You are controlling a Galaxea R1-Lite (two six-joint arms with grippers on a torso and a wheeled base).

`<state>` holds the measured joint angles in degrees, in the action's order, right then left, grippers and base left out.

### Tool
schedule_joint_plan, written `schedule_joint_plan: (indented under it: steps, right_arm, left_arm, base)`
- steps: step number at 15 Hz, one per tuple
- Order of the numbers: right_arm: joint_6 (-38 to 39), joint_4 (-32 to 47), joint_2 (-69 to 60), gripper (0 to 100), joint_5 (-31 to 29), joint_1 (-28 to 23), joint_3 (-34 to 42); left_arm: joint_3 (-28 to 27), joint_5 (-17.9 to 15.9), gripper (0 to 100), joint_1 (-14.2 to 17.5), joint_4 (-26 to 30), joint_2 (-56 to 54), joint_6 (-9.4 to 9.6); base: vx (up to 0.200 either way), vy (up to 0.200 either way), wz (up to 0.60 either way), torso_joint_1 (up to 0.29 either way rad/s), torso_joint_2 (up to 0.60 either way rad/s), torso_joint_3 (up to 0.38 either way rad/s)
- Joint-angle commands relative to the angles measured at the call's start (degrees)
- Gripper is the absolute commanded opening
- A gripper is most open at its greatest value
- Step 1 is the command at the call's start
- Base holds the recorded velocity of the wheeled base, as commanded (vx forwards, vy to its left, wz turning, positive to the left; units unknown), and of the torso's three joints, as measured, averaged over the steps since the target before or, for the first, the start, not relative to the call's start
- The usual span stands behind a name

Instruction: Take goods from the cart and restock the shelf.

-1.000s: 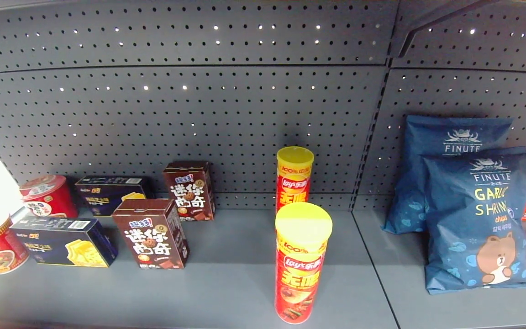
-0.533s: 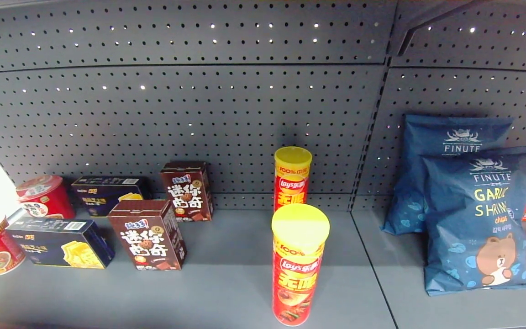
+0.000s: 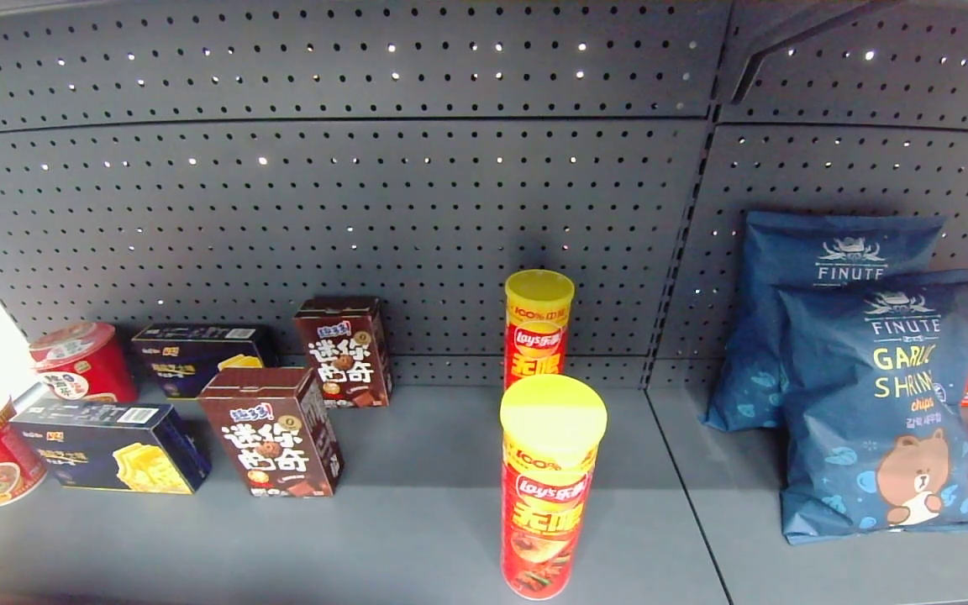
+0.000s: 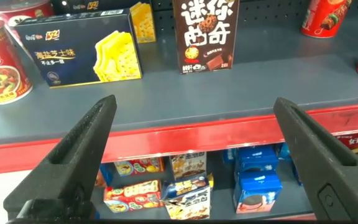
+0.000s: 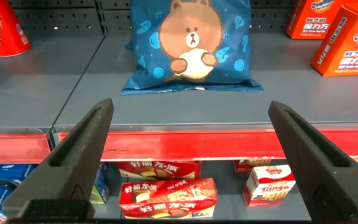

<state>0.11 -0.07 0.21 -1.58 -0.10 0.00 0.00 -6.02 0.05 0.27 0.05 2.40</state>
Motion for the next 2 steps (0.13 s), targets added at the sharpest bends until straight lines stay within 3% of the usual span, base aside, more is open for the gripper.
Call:
schedule_joint_plan:
  steps: [1, 2]
  right_arm:
    - [0.0, 0.0, 0.0, 100, 0.1, 0.0, 0.0]
    - [0.1, 0.0, 0.1, 100, 0.1, 0.0, 0.0]
  left_arm:
    - [0.0, 0.0, 100, 0.0, 0.0, 0.0, -0.03]
    - [0.0, 0.0, 100, 0.0, 0.0, 0.0, -0.03]
  base:
    - [0.0, 0.0, 0.0, 0.0, 0.0, 0.0]
    - [0.0, 0.0, 0.0, 0.0, 0.0, 0.0]
